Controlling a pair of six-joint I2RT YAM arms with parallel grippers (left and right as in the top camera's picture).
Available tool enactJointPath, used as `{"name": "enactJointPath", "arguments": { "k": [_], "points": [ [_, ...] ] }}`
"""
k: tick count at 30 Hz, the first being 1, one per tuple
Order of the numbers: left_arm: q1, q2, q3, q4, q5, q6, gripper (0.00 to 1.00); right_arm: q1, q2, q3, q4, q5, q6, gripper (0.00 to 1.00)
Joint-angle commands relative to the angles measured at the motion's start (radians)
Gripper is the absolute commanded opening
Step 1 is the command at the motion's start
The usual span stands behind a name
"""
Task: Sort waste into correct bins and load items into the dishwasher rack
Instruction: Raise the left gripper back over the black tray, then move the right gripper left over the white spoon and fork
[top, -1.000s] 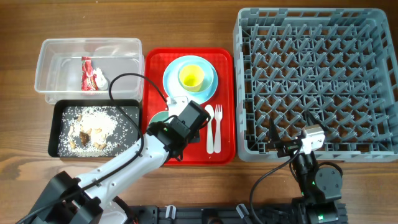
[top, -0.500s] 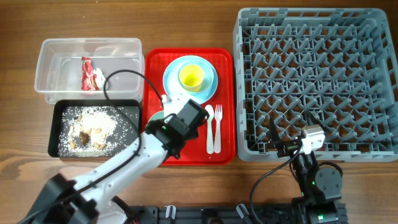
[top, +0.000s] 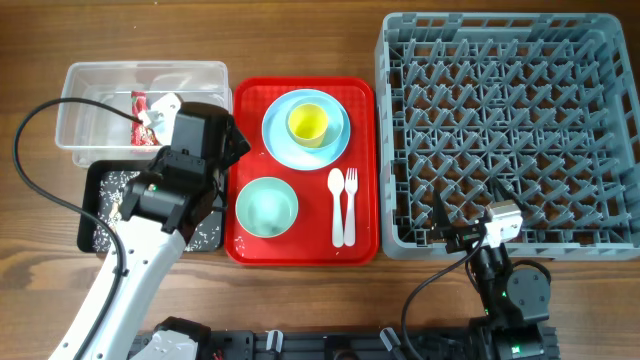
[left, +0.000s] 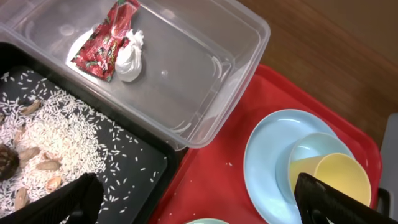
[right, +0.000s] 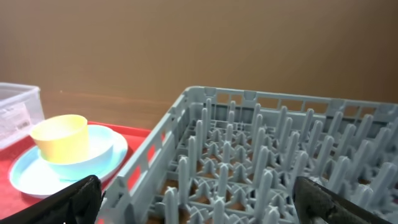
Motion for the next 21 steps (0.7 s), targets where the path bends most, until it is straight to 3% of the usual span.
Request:
{"name": "enactJointPath", "arguments": {
  "k": [1, 4, 7, 14, 17, 21],
  "points": [
    [0.006, 0.003, 0.005, -0.003, -0.013, 0.016, 1.00, -0.003, -0.003, -0.001, 0.029, -0.142, 0.235, 1.00],
    [0.006, 0.003, 0.005, -0.003, -0.013, 0.016, 1.00, -0.003, -0.003, -0.001, 0.096, -0.081, 0.603, 1.00],
    [0.006, 0.003, 0.005, -0.002, -0.013, 0.016, 1.00, -0.003, -0.003, -0.001, 0.073, -0.047, 0.818, 1.00],
    [0.006, 0.003, 0.005, -0.002, -0.013, 0.016, 1.00, -0.003, 0.042, 0.137, -0.080, -0.099, 0.673, 1.00],
    [0.006, 0.003, 0.005, -0.002, -0.013, 0.016, 1.00, -0.003, 0.163, 0.291, -0.172, -0.093, 0.602, 1.00],
    [0.006, 0.003, 0.005, -0.002, -0.013, 0.016, 1.00, -0.003, 0.478, 0.610, -0.377, -0.108, 0.496, 1.00]
  ]
}}
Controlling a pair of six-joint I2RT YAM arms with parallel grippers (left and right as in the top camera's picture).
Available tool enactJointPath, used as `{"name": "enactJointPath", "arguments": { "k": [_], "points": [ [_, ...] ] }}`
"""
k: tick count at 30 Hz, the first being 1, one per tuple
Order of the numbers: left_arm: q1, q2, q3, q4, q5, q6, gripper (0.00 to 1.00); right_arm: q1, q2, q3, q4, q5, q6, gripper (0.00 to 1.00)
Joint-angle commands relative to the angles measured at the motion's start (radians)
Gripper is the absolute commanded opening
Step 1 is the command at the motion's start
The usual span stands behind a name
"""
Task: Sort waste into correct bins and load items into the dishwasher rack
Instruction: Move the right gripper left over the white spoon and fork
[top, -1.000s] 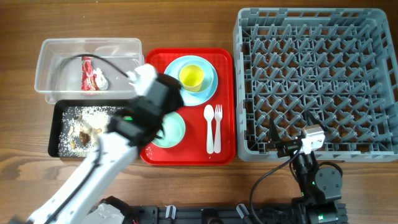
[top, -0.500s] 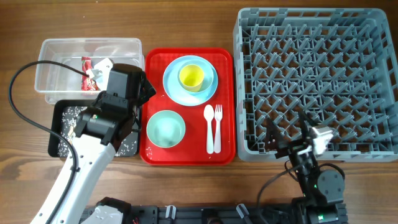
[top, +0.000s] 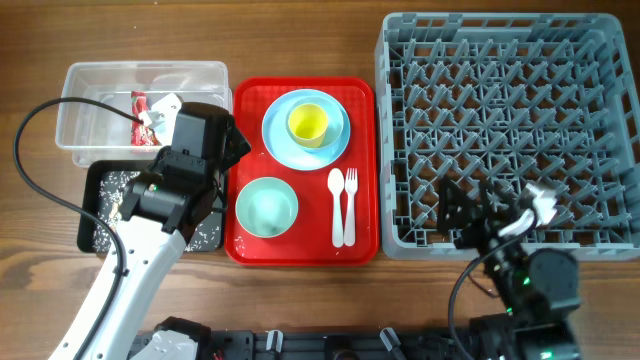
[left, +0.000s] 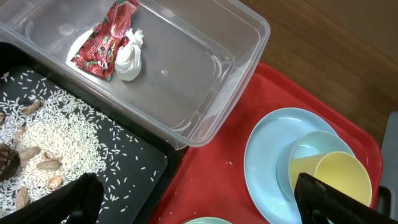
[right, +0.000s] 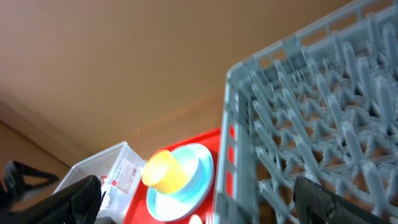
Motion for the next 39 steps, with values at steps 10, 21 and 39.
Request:
{"name": "enactJointPath", "arguments": {
  "k": [10, 21, 39],
  "points": [
    [0.006, 0.003, 0.005, -0.001, -0.013, 0.013, 1.00, -0.003, 1.020, 0.809, -0.515, -0.489, -0.055, 0.84],
    [0.006, 0.003, 0.005, -0.001, -0.013, 0.013, 1.00, 0.369, 1.323, 0.808, -0.487, -0.103, -0.016, 0.06],
    [0.006, 0.003, 0.005, -0.001, -0.013, 0.013, 1.00, 0.686, 1.586, 0.785, -0.406, 0.262, 0.132, 0.36]
  ]
}}
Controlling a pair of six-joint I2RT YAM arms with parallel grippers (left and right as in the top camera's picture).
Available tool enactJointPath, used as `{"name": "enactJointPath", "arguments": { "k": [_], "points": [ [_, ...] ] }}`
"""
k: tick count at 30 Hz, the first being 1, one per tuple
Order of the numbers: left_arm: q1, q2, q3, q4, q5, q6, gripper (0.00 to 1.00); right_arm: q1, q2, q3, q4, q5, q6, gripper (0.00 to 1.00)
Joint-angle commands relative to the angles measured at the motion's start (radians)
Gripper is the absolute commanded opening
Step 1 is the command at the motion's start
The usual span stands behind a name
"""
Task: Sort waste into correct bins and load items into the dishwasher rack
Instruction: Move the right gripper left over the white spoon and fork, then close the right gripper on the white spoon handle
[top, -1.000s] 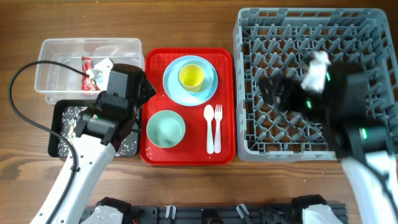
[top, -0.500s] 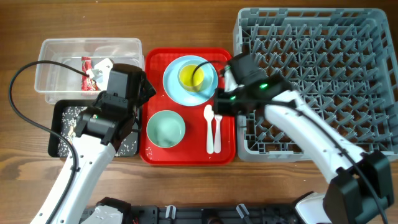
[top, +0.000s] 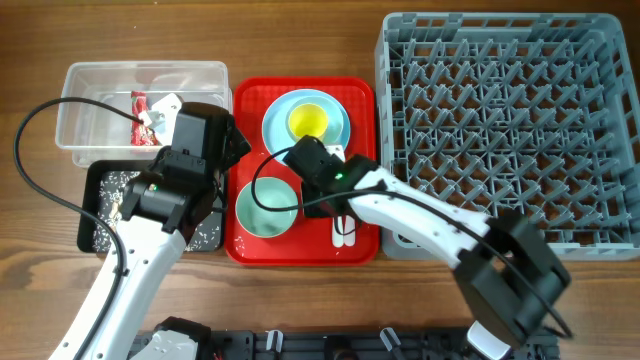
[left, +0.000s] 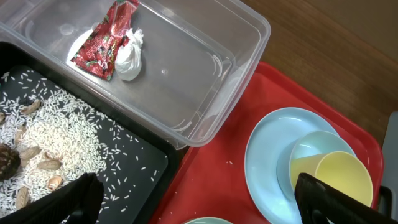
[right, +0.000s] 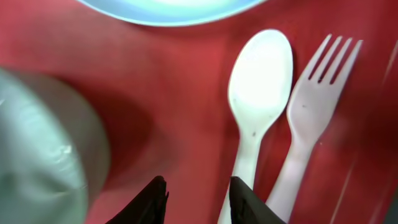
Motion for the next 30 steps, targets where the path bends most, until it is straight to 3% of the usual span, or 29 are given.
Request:
{"name": "enactJointPath", "arguments": {
  "k": [1, 27, 30],
  "points": [
    [0.006, 0.002, 0.005, 0.000, -0.013, 0.013, 1.00, 0.002, 0.040, -0.008, 0.007, 0.041, 0.021, 0.37],
    [0.006, 0.002, 0.005, 0.000, -0.013, 0.013, 1.00, -0.030, 0.093, -0.009, 0.019, 0.086, 0.059, 0.28],
    [0.006, 0.002, 0.005, 0.000, -0.013, 0.013, 1.00, -0.030, 0.094, -0.009, 0.027, 0.085, 0.075, 0.12]
  ]
}}
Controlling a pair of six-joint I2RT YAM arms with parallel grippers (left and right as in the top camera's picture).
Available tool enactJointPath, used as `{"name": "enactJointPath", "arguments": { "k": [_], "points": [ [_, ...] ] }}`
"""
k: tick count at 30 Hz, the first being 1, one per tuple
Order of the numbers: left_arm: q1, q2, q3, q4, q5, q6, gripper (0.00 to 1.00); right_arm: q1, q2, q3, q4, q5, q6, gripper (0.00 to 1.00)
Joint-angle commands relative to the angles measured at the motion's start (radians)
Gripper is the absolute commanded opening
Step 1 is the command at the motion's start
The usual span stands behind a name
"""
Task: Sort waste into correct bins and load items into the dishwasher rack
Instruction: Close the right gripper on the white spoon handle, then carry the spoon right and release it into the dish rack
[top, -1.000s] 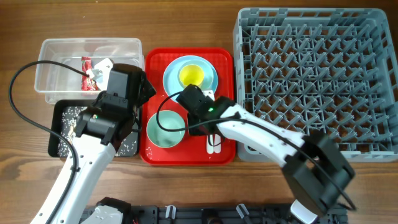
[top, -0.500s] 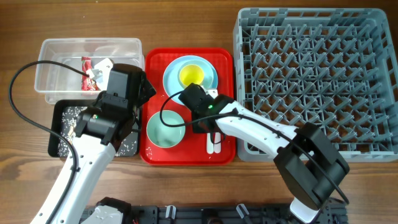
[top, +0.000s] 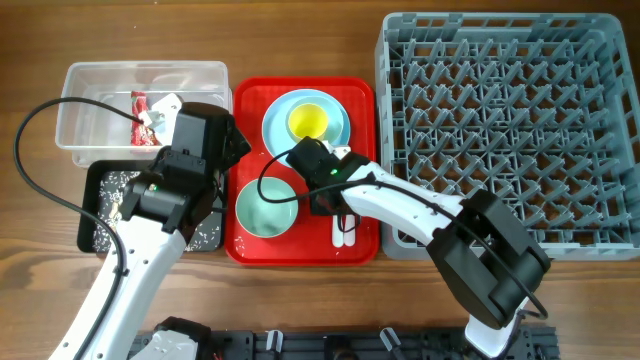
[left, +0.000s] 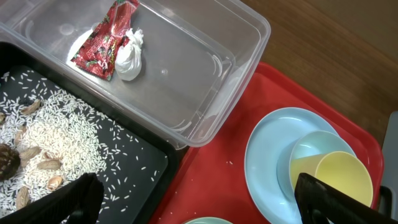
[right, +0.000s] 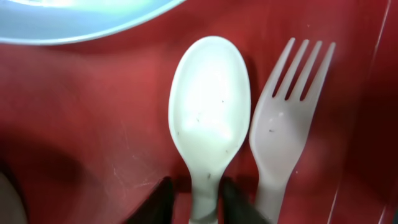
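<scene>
On the red tray (top: 245, 100) a white spoon (right: 208, 118) and a white fork (right: 283, 124) lie side by side. My right gripper (right: 199, 202) is low over the spoon. Its fingers (right: 163, 199) straddle the handle just behind the bowl, with a thin strip of red showing on the left side, so it is open. The spoon lies flat on the tray. A green bowl (top: 266, 207) sits to the left. A yellow cup (top: 307, 122) stands in a small blue bowl on a blue plate (top: 280, 130). My left gripper (left: 199, 210) hangs wide open and empty above the tray's left edge.
The grey dishwasher rack (top: 510, 130) fills the right side and holds nothing. A clear bin (top: 100, 75) at the back left holds a red wrapper (left: 106, 40) and a white tissue (left: 129, 59). In front of it a black tray (left: 124, 168) holds rice and nuts.
My right gripper has come down closer to the spoon, and its fingers now stand narrower on either side of the handle. The left arm and all the dishes are where they were.
At first my right arm sat at the table's front edge beside the rack, jaws wide. A little later it had shifted right and tilted up. Then it reached across to the tray above the spoon, and now it straddles the spoon's handle. The left arm stayed still throughout.
</scene>
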Motion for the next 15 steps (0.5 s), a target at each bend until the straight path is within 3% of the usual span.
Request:
{"name": "enactJointPath", "arguments": {
  "k": [1, 10, 15],
  "points": [
    [0.006, 0.002, 0.005, 0.000, -0.013, 0.013, 1.00, -0.002, 0.014, -0.003, 0.018, 0.014, 0.026, 0.06],
    [0.006, 0.002, 0.005, 0.000, -0.013, 0.013, 1.00, -0.011, -0.097, 0.067, -0.067, -0.022, 0.013, 0.04],
    [0.006, 0.002, 0.005, 0.000, -0.013, 0.013, 1.00, -0.023, -0.281, 0.116, -0.073, -0.014, -0.116, 0.04]
  ]
}}
